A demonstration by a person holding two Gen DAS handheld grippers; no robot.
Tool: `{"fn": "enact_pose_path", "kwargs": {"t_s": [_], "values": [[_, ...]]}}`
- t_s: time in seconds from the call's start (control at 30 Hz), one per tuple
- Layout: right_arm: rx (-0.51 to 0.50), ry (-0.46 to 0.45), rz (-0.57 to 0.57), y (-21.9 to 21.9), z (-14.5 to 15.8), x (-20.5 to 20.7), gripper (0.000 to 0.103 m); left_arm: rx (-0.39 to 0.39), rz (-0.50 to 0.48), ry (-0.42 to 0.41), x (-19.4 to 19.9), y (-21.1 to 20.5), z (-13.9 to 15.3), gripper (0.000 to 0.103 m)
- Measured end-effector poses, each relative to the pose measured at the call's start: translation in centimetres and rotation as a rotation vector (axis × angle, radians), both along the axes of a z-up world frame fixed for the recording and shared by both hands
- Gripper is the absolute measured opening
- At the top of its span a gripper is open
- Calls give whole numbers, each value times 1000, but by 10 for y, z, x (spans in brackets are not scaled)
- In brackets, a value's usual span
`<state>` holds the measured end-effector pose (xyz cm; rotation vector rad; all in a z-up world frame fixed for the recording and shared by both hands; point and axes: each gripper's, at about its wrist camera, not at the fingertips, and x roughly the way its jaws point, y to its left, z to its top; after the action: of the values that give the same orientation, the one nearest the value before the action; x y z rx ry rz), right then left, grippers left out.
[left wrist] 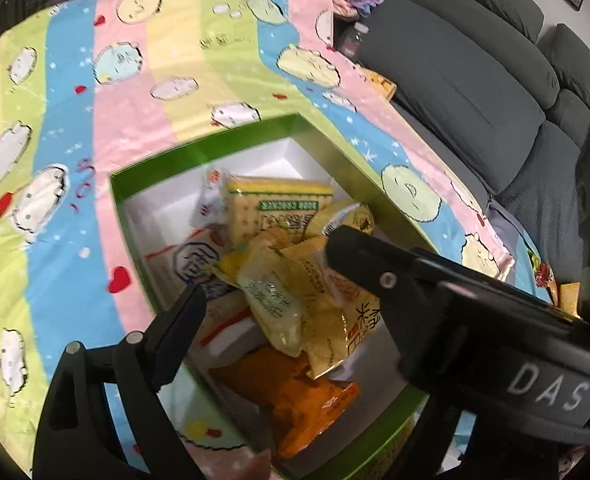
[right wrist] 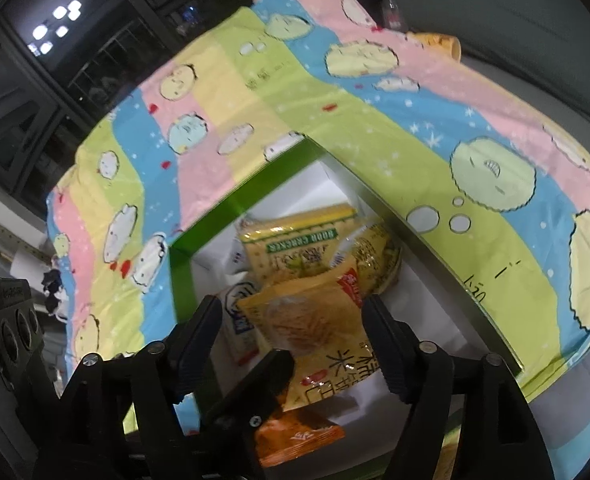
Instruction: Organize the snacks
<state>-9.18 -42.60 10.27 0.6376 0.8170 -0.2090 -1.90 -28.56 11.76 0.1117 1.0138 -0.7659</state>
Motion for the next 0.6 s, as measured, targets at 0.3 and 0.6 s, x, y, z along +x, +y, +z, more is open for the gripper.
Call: {"fn": "enact_pose_path", "kwargs": {"t_s": [0.3,0.6], "values": [[-50,-66,-13,4,19,-15,85,-3,86,-77,-6,31,22,102],[-55,-61,-16,5,20,-16,85,2,133,-80,-5,42,25,102]]}}
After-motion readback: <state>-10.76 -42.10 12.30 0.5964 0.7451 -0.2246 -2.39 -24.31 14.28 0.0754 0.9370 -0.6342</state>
